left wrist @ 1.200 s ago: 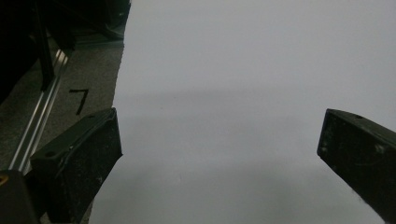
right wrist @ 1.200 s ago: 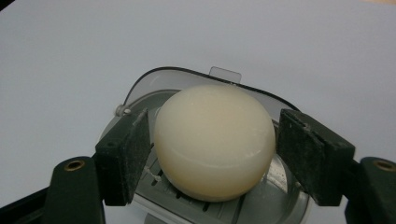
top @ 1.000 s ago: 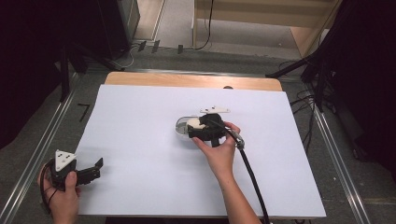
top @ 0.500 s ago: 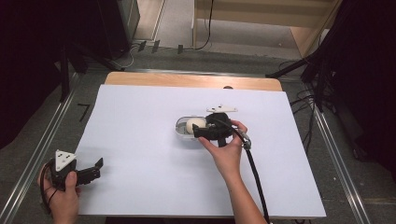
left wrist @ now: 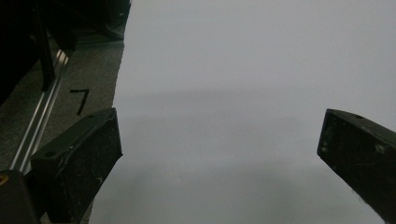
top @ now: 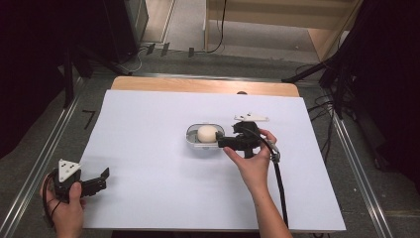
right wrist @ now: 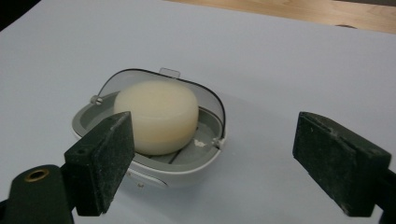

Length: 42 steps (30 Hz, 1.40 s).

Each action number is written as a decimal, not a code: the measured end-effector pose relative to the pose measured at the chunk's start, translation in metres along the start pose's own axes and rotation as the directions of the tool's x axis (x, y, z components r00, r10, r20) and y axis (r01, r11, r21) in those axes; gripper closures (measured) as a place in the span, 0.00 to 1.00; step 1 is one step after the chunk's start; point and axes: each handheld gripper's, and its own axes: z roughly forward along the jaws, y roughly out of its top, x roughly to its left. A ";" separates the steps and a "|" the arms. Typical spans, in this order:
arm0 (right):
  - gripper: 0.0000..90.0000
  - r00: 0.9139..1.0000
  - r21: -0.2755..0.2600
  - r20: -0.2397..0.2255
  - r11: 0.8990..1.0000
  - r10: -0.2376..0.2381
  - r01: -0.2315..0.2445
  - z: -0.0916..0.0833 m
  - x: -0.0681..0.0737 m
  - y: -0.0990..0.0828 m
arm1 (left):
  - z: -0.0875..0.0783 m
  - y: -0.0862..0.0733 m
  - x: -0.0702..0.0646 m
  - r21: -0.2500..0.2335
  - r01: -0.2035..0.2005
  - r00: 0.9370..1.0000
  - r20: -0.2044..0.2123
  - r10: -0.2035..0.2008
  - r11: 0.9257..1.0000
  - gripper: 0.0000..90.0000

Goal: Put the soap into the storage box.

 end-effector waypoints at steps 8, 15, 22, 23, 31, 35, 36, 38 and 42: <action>0.14 0.999 -0.009 0.030 1.000 0.011 -0.010 -0.010 -0.017 -0.009 | 0.000 0.000 0.000 0.001 0.000 1.000 -0.001 0.000 1.000 0.00; 0.14 1.000 -0.023 0.026 1.000 0.015 -0.014 -0.020 -0.031 -0.018 | 0.000 0.000 0.000 0.000 -0.001 1.000 -0.002 0.001 1.000 0.00; 0.14 0.998 -0.027 0.051 0.999 0.036 -0.034 -0.029 -0.048 -0.029 | 0.000 0.000 -0.001 -0.004 -0.003 1.000 -0.004 0.003 1.000 0.00; 0.14 0.998 -0.027 0.055 0.999 0.039 -0.038 -0.031 -0.050 -0.031 | 0.000 0.000 -0.001 -0.004 -0.004 1.000 -0.004 0.004 1.000 0.00; 0.14 0.995 -0.030 0.083 0.998 0.049 -0.046 -0.040 -0.065 -0.042 | 0.000 0.000 -0.001 -0.001 -0.008 1.000 -0.003 0.008 1.000 0.00; 0.14 0.994 -0.038 0.089 0.998 0.061 -0.058 -0.044 -0.072 -0.049 | 0.000 0.000 -0.001 -0.002 -0.008 1.000 -0.005 0.008 1.000 0.00; 0.14 0.994 -0.036 0.090 0.998 0.063 -0.060 -0.045 -0.075 -0.051 | 0.000 0.000 -0.001 -0.002 -0.008 1.000 -0.005 0.008 1.000 0.00; 0.14 0.993 -0.033 0.097 0.997 0.068 -0.065 -0.046 -0.079 -0.055 | 0.000 0.000 -0.001 -0.001 -0.011 1.000 -0.006 0.011 1.000 0.00; 0.14 0.993 -0.036 0.099 0.997 0.072 -0.068 -0.049 -0.086 -0.063 | 0.000 0.000 -0.001 -0.003 -0.010 1.000 -0.006 0.010 1.000 0.00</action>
